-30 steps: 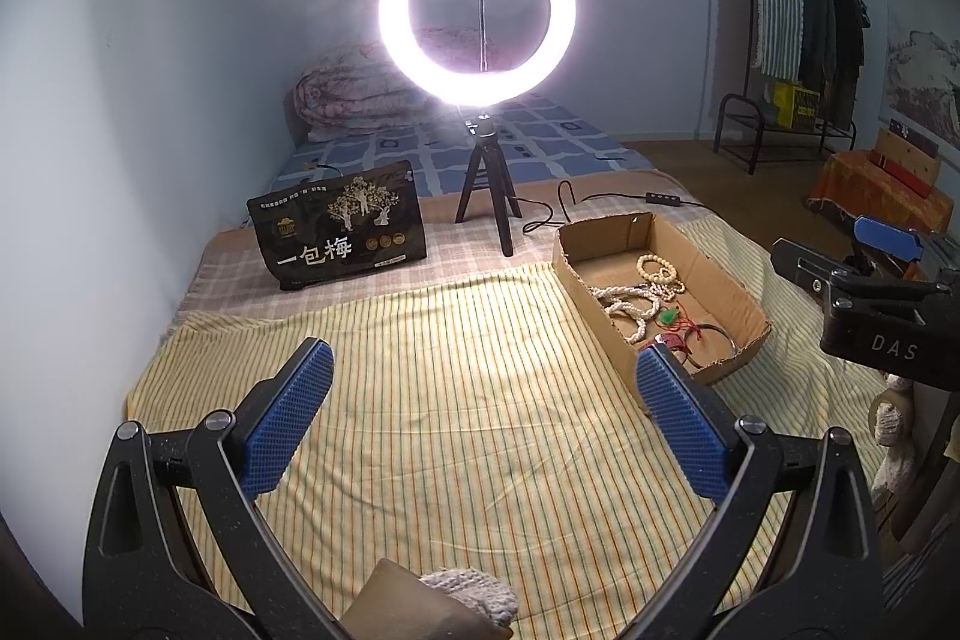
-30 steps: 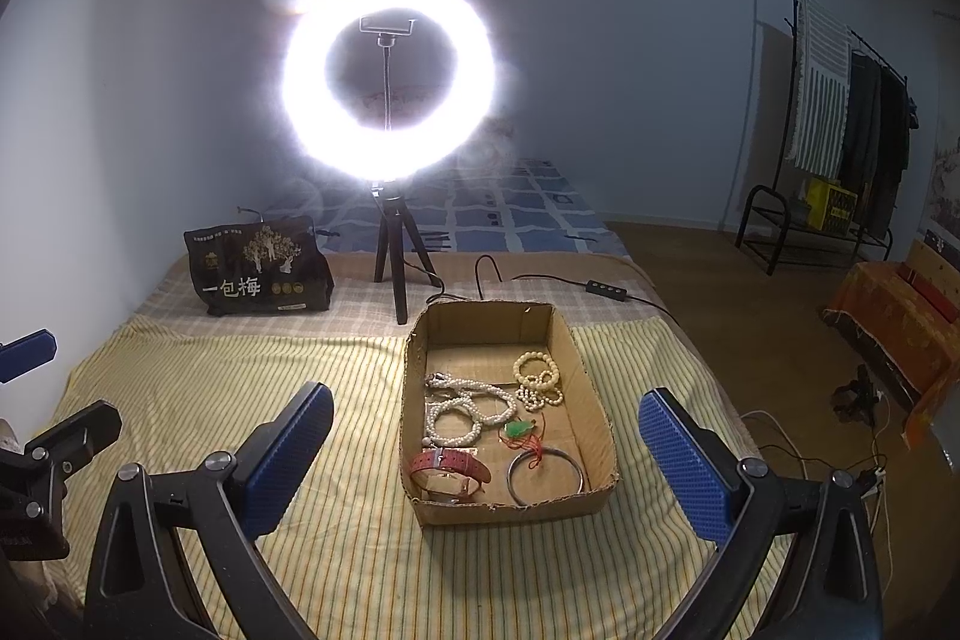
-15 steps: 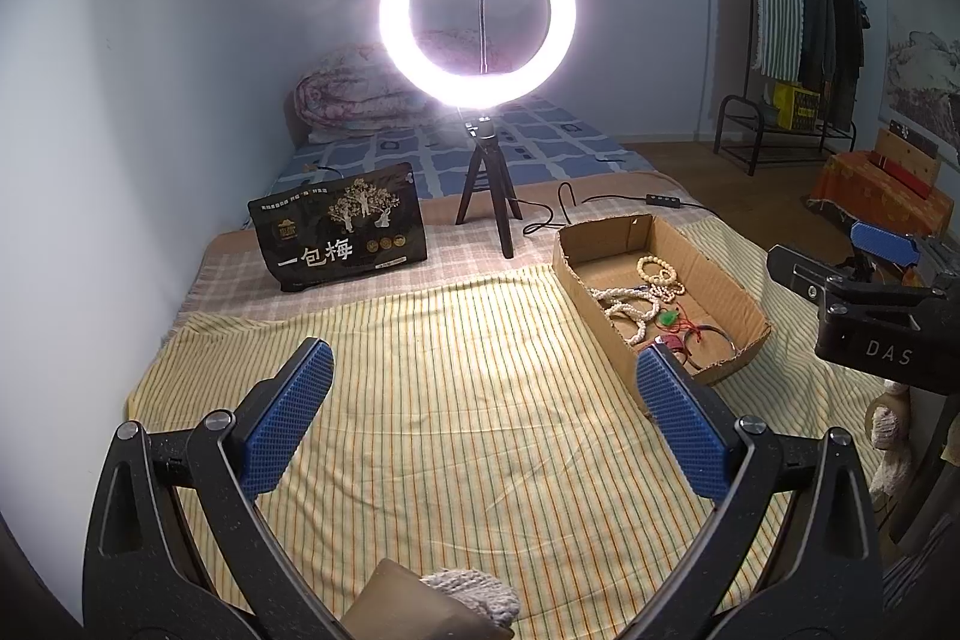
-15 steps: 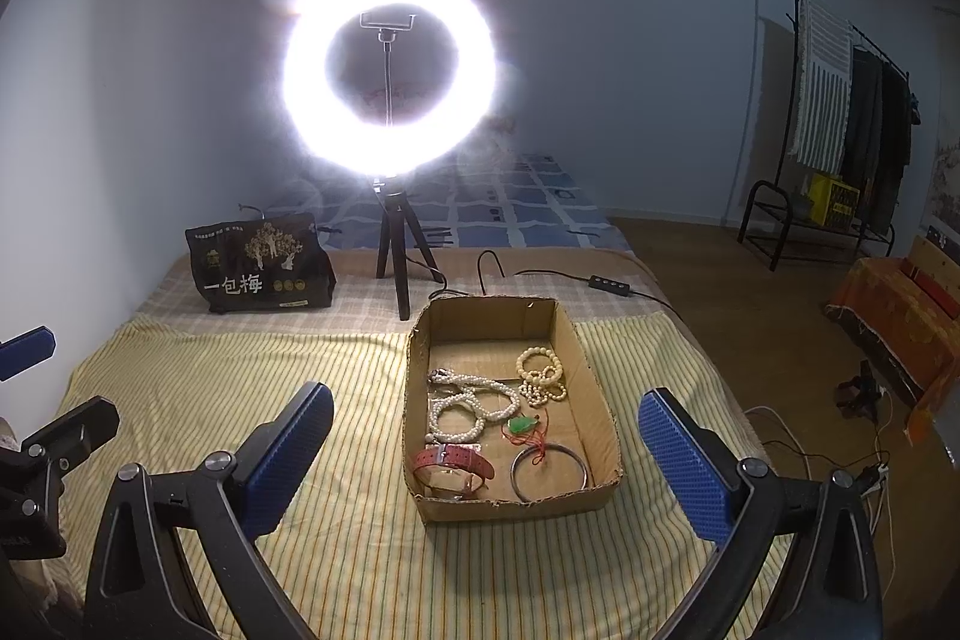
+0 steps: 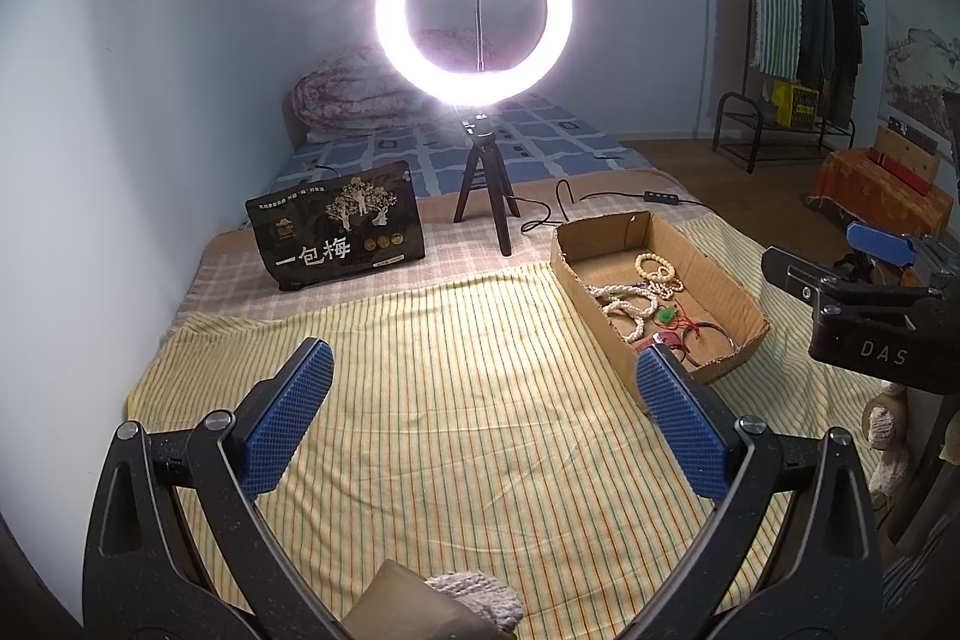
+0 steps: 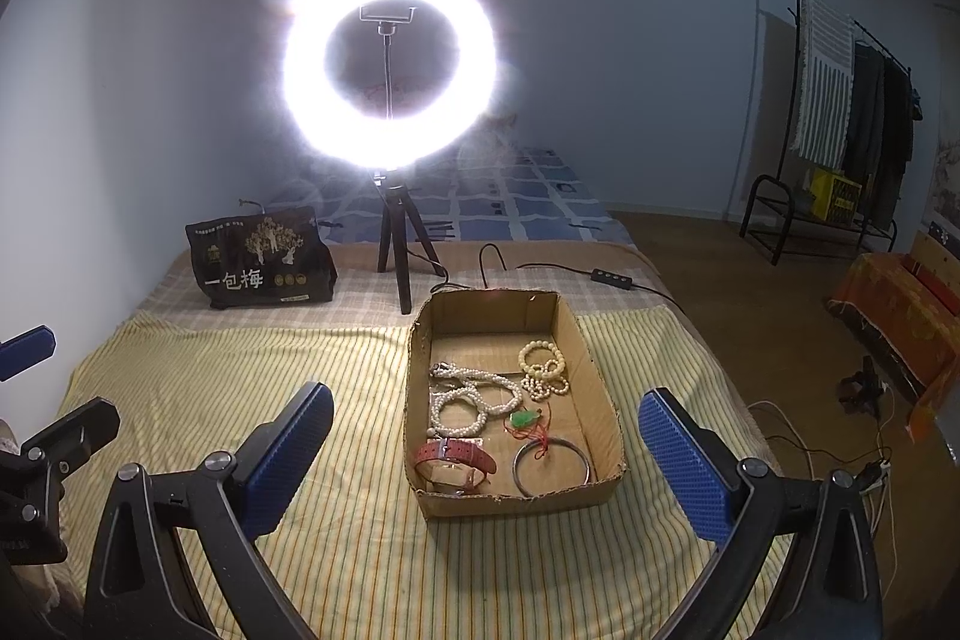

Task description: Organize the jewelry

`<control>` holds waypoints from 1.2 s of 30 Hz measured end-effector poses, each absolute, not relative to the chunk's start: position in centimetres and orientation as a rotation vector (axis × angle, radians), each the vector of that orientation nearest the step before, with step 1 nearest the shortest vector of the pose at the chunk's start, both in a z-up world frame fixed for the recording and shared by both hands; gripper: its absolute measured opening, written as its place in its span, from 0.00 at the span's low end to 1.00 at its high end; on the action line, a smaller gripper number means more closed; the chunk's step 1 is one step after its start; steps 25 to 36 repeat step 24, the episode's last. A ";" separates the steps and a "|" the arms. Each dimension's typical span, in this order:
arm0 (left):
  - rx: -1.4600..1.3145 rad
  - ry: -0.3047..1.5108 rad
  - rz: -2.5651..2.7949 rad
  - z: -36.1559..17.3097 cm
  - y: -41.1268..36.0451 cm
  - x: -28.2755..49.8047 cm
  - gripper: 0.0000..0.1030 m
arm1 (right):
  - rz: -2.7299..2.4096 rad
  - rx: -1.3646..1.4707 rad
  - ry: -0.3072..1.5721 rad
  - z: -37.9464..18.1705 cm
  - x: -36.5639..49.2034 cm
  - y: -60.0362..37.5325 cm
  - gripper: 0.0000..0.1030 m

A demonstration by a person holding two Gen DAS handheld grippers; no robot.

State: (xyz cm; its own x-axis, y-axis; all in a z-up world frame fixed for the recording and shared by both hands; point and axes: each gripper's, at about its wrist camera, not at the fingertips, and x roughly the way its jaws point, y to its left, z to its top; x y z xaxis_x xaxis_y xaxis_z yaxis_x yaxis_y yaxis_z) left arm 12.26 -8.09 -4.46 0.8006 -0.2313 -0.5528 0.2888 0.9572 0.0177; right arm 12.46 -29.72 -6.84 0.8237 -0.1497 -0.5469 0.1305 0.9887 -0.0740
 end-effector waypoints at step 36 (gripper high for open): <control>0.135 0.526 -0.268 -4.0 -7.8 12.4 1.00 | -0.157 -0.035 0.604 -7.4 12.7 -29.7 1.00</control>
